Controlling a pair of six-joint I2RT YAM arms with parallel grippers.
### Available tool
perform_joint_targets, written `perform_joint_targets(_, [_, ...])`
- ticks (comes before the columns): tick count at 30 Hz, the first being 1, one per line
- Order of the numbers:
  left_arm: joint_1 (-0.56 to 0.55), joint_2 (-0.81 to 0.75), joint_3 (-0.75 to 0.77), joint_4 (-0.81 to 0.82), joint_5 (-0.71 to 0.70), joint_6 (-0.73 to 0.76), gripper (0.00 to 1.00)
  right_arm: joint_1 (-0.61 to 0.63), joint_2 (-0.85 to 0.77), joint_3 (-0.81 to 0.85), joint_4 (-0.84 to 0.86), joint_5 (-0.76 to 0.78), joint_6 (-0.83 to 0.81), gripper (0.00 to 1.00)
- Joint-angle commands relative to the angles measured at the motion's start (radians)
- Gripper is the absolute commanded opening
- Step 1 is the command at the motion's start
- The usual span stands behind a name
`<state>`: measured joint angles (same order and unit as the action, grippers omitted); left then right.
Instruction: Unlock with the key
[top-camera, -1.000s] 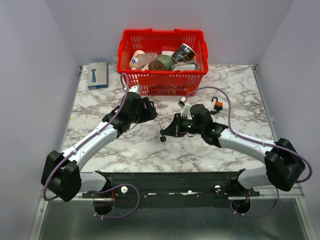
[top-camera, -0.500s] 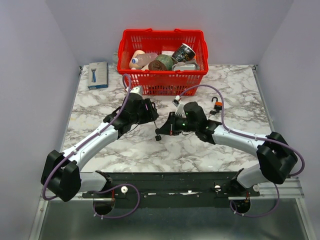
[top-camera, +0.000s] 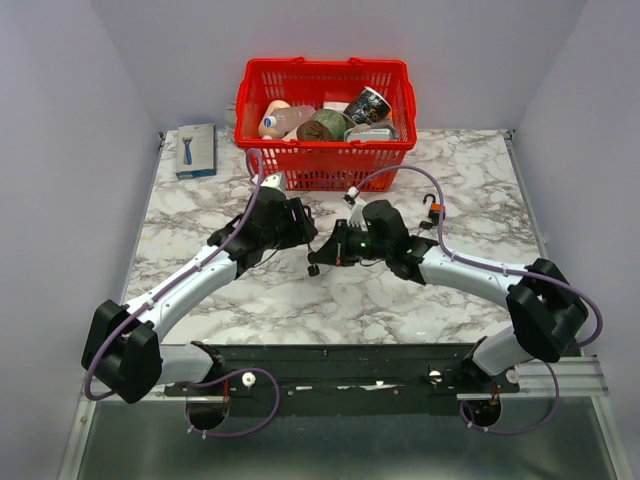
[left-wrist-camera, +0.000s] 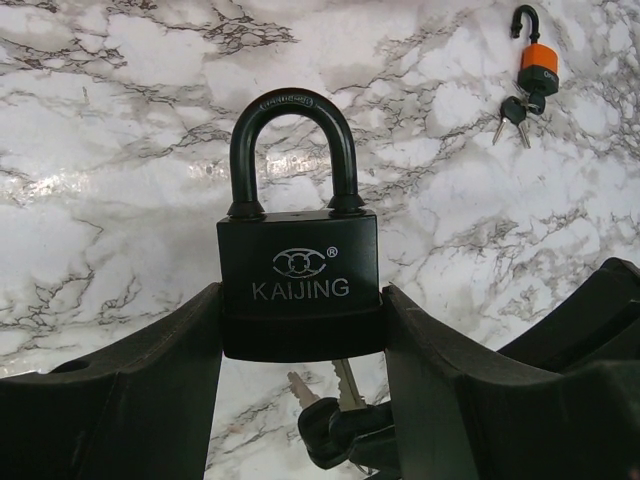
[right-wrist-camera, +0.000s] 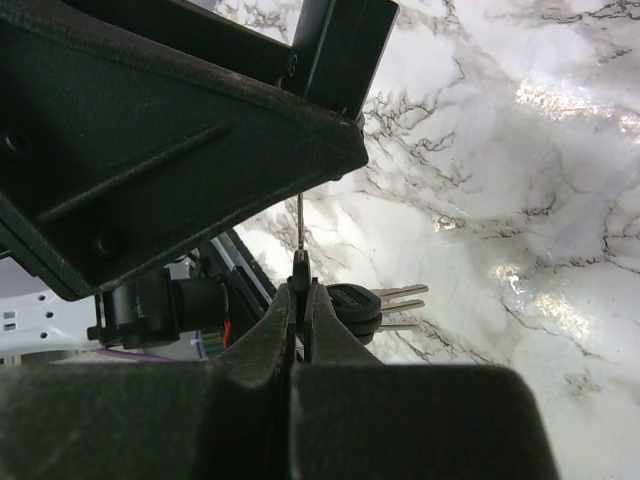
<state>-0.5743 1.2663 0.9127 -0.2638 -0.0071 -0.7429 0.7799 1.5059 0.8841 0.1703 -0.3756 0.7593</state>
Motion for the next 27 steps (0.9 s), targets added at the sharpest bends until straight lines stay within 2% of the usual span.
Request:
perform_joint_targets(1, [-0.012, -0.013, 0.009, 0.069, -0.011, 0.014, 0.0, 0.005, 0.025, 0.044, 0.001, 0.026, 0.002, 0.01])
perform_joint_targets(8, [-0.012, -0.019, 0.008, 0.069, -0.011, 0.013, 0.0, 0.007, 0.051, 0.064, -0.006, 0.038, 0.006, 0.01])
perform_joint_targets(27, [-0.025, -0.022, 0.005, 0.061, -0.036, 0.013, 0.0, 0.005, 0.019, 0.047, -0.008, 0.211, 0.049, 0.01])
